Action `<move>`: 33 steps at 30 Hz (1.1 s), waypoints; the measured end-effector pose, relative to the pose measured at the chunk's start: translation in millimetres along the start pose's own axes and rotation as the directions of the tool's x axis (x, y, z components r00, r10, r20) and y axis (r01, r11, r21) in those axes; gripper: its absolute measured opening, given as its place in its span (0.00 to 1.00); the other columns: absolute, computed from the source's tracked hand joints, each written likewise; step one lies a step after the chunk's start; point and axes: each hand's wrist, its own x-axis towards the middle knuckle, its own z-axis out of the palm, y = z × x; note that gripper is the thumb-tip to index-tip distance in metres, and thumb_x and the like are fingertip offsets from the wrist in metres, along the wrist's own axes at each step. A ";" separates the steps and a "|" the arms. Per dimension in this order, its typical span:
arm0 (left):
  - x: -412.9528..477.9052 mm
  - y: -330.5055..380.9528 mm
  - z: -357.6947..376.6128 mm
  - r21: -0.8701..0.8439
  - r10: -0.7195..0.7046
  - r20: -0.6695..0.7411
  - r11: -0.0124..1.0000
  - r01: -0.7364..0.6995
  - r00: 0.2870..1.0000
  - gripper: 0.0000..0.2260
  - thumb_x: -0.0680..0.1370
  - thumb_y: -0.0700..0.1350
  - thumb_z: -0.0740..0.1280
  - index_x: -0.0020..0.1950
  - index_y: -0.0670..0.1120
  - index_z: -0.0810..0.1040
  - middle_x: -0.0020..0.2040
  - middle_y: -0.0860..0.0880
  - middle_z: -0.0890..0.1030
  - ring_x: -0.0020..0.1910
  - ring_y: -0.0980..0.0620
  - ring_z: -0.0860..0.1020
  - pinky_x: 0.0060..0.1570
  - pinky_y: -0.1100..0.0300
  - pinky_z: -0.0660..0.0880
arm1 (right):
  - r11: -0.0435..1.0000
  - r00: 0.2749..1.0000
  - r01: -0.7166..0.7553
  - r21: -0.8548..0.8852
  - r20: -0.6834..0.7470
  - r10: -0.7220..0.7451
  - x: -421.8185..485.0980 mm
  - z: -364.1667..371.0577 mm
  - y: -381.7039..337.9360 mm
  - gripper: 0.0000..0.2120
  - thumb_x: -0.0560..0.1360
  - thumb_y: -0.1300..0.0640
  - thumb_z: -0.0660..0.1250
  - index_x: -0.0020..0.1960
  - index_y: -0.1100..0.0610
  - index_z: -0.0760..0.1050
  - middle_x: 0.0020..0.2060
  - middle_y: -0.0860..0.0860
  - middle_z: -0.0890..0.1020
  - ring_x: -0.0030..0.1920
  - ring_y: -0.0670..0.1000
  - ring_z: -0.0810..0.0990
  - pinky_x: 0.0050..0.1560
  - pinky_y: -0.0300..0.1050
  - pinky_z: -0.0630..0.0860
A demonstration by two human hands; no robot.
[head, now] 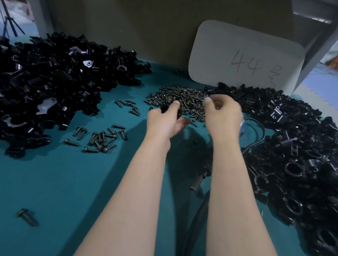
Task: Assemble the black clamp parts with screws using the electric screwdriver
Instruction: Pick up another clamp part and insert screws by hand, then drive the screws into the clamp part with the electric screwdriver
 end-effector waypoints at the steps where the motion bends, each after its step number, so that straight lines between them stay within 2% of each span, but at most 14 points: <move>1: 0.2 1.2 -1.5 -0.084 -0.027 0.014 0.996 0.028 1.000 0.20 0.80 0.46 0.66 0.65 0.35 0.68 0.42 0.39 0.82 0.30 0.51 0.83 0.32 0.64 0.80 | 0.990 0.994 -0.108 -0.093 -0.021 0.107 3.7 -4.8 6.7 0.19 0.77 0.47 0.64 0.66 0.53 0.72 0.65 0.55 0.72 0.63 0.56 0.71 0.62 0.47 0.67; 4: 2.0 3.3 -5.0 -0.227 -0.094 0.060 0.968 0.106 0.994 0.15 0.80 0.45 0.67 0.61 0.39 0.69 0.41 0.39 0.82 0.31 0.50 0.83 0.30 0.64 0.79 | 0.891 0.922 -0.334 -0.308 0.090 0.377 4.1 -13.0 18.9 0.33 0.73 0.44 0.70 0.72 0.54 0.61 0.71 0.58 0.61 0.69 0.62 0.61 0.66 0.57 0.63; 9: 2.3 3.3 -6.7 -0.263 -0.166 0.130 0.945 0.195 0.978 0.08 0.80 0.46 0.66 0.51 0.42 0.71 0.40 0.38 0.82 0.33 0.49 0.84 0.33 0.63 0.80 | 0.833 0.887 -0.285 -0.475 0.198 0.417 4.9 -11.8 25.3 0.40 0.71 0.45 0.73 0.75 0.54 0.55 0.72 0.59 0.60 0.70 0.63 0.61 0.66 0.54 0.64; 12: 2.5 3.5 -7.7 -0.282 -0.177 0.136 0.936 0.209 0.975 0.08 0.79 0.45 0.66 0.52 0.42 0.71 0.39 0.38 0.82 0.34 0.48 0.83 0.34 0.62 0.80 | 0.805 0.876 -0.288 -0.518 0.197 0.440 6.2 -11.4 27.1 0.36 0.73 0.53 0.71 0.75 0.53 0.56 0.71 0.59 0.59 0.68 0.63 0.64 0.62 0.53 0.68; 14: 3.1 3.1 -7.9 -0.283 -0.181 0.140 0.935 0.214 0.974 0.08 0.80 0.45 0.66 0.53 0.41 0.71 0.42 0.37 0.81 0.36 0.48 0.83 0.35 0.62 0.80 | 0.800 0.866 -0.306 -0.516 0.198 0.459 6.8 -12.2 26.9 0.30 0.74 0.57 0.69 0.72 0.57 0.60 0.69 0.61 0.62 0.65 0.63 0.67 0.55 0.50 0.70; 18: 4.4 1.7 -8.1 -0.287 -0.182 0.135 0.934 0.214 0.974 0.07 0.80 0.45 0.66 0.48 0.43 0.72 0.47 0.36 0.79 0.38 0.48 0.83 0.37 0.62 0.80 | 0.867 0.876 -0.275 -0.415 0.263 0.404 9.2 -17.6 25.2 0.13 0.73 0.60 0.69 0.55 0.63 0.71 0.55 0.62 0.76 0.51 0.57 0.76 0.45 0.46 0.72; 20: 4.5 1.6 -8.2 -0.285 -0.179 0.128 0.935 0.209 0.975 0.06 0.80 0.44 0.66 0.48 0.43 0.72 0.51 0.35 0.78 0.39 0.48 0.82 0.39 0.61 0.80 | 0.905 0.887 -0.274 -0.327 0.277 0.369 9.8 -21.7 22.3 0.15 0.71 0.61 0.70 0.56 0.65 0.74 0.47 0.59 0.78 0.45 0.53 0.77 0.42 0.46 0.75; 23: 5.2 1.5 -7.8 -0.282 -0.181 0.110 0.937 0.205 0.977 0.05 0.80 0.44 0.66 0.50 0.43 0.72 0.53 0.36 0.79 0.40 0.48 0.82 0.40 0.61 0.80 | 0.954 0.922 -0.277 -0.117 0.248 0.299 12.6 -29.5 22.0 0.15 0.68 0.59 0.73 0.51 0.62 0.74 0.37 0.53 0.75 0.34 0.50 0.73 0.30 0.41 0.68; 25: 6.1 1.5 -7.9 -0.295 -0.174 0.097 0.936 0.195 0.980 0.06 0.80 0.44 0.66 0.53 0.43 0.72 0.53 0.37 0.79 0.40 0.48 0.82 0.40 0.61 0.81 | 0.959 0.945 -0.271 0.086 0.215 0.247 14.1 -33.4 21.5 0.13 0.68 0.58 0.75 0.47 0.61 0.75 0.34 0.51 0.76 0.33 0.49 0.73 0.31 0.43 0.71; 26: 6.0 1.4 -7.9 -0.300 -0.167 0.090 0.935 0.187 0.982 0.08 0.80 0.44 0.66 0.56 0.42 0.72 0.50 0.38 0.79 0.40 0.48 0.82 0.40 0.61 0.81 | 0.944 0.956 -0.258 0.206 0.198 0.218 14.8 -33.7 21.2 0.13 0.68 0.58 0.75 0.47 0.62 0.76 0.35 0.52 0.78 0.35 0.51 0.76 0.36 0.45 0.76; 28: 5.2 1.1 -7.9 -0.311 -0.149 0.066 0.936 0.162 0.987 0.15 0.80 0.44 0.66 0.65 0.41 0.69 0.43 0.39 0.79 0.39 0.49 0.82 0.40 0.62 0.81 | 0.876 0.971 -0.229 0.424 0.166 0.174 14.5 -32.7 18.8 0.13 0.70 0.58 0.75 0.50 0.65 0.77 0.41 0.56 0.81 0.42 0.54 0.80 0.51 0.52 0.78; 29: 5.1 1.2 -8.3 -0.311 -0.136 0.046 0.940 0.144 0.990 0.19 0.80 0.43 0.66 0.69 0.40 0.67 0.42 0.40 0.78 0.38 0.49 0.82 0.41 0.61 0.81 | 0.820 0.973 -0.224 0.527 0.164 0.160 13.7 -32.5 16.3 0.14 0.71 0.59 0.74 0.53 0.65 0.77 0.45 0.57 0.82 0.46 0.55 0.81 0.54 0.52 0.79; 31: 6.7 3.0 -12.0 -0.285 -0.096 -0.016 0.954 0.088 0.995 0.22 0.80 0.42 0.66 0.71 0.39 0.64 0.44 0.39 0.79 0.37 0.50 0.81 0.44 0.61 0.81 | 0.663 0.969 -0.246 0.707 0.188 0.159 12.5 -31.8 10.3 0.16 0.73 0.60 0.72 0.58 0.64 0.74 0.48 0.55 0.81 0.48 0.53 0.82 0.50 0.50 0.81; 33: 10.1 6.0 -19.0 -0.254 -0.050 -0.083 0.967 0.027 0.995 0.18 0.80 0.42 0.65 0.68 0.38 0.66 0.52 0.36 0.80 0.37 0.50 0.81 0.45 0.61 0.81 | 0.498 0.956 -0.291 0.817 0.234 0.176 12.6 -33.5 7.1 0.16 0.74 0.61 0.70 0.60 0.62 0.72 0.51 0.55 0.80 0.50 0.53 0.82 0.48 0.51 0.82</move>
